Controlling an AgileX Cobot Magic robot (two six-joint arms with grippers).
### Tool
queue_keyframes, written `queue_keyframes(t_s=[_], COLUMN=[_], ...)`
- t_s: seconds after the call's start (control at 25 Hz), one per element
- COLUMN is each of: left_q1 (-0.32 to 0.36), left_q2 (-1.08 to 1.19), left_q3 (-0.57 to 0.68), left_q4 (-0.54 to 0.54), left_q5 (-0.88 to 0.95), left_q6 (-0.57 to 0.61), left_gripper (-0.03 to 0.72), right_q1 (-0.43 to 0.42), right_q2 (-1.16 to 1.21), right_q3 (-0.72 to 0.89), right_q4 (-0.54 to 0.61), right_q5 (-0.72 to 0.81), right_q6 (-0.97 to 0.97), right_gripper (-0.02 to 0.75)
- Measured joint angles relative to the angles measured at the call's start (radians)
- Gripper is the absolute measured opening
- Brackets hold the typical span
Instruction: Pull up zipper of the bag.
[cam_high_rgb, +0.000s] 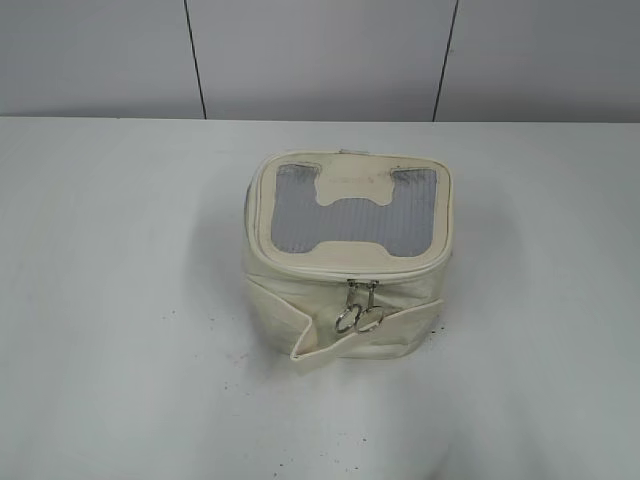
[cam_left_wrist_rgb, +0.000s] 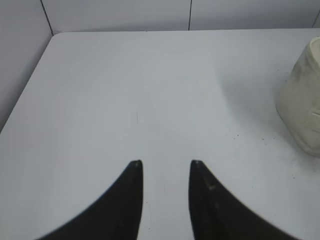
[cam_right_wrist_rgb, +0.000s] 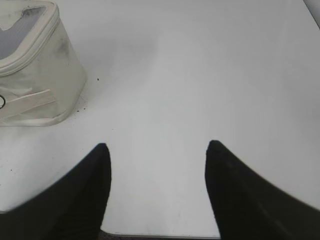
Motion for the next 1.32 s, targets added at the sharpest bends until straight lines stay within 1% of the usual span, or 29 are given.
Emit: queue_keyframes(t_s=[0.28, 1.32], left_q1=[0.0, 0.0], left_q2=[0.0, 0.0], left_q3=[0.0, 0.0], left_q4=[0.041, 0.048], left_q5=[0.0, 0.0], left_q6=[-0.05, -0.053], left_gripper=[0.244, 0.244], right_q1=[0.0, 0.0], right_q2=[0.0, 0.0], right_q3=[0.0, 0.0], right_q4=[0.001, 0.001], right_q5=[0.0, 0.0], right_q6=[0.0, 0.0], right_gripper=[0.447, 0.447])
